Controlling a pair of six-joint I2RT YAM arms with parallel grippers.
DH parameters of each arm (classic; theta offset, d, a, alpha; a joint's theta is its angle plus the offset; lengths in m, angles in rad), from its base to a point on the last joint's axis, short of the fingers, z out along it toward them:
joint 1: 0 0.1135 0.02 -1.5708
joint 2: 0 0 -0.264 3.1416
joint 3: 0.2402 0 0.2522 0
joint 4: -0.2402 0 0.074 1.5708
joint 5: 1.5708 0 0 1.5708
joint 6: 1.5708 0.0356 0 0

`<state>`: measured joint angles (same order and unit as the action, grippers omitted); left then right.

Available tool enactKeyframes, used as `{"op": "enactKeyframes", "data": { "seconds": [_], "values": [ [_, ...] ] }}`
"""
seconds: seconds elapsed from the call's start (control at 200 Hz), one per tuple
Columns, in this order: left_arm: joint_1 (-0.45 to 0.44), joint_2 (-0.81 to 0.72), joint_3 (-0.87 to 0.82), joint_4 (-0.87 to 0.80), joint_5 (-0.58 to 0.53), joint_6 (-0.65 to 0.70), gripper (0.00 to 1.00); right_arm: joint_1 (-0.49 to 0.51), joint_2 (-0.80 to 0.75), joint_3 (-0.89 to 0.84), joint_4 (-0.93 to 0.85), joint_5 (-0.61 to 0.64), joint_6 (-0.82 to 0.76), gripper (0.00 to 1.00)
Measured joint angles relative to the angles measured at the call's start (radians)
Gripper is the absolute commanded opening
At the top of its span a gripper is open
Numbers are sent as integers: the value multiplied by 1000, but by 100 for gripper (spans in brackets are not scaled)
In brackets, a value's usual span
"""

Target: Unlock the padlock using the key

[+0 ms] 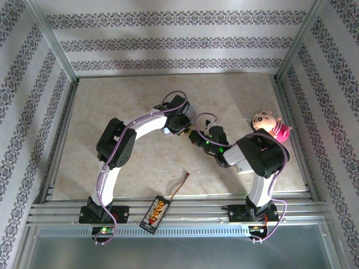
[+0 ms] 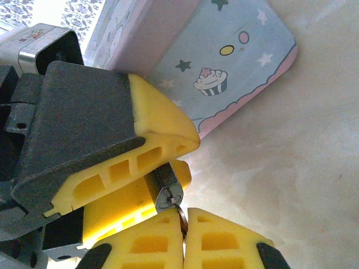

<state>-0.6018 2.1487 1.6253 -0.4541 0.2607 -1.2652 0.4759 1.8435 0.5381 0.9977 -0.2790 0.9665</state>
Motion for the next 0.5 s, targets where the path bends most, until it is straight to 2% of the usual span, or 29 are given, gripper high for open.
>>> {"op": "enactKeyframes", "data": {
  "seconds": [0.5],
  "values": [
    [1,0,-11,29,-3,0,0,-28,19,21,-7,-60,-29,0]
  ]
}}
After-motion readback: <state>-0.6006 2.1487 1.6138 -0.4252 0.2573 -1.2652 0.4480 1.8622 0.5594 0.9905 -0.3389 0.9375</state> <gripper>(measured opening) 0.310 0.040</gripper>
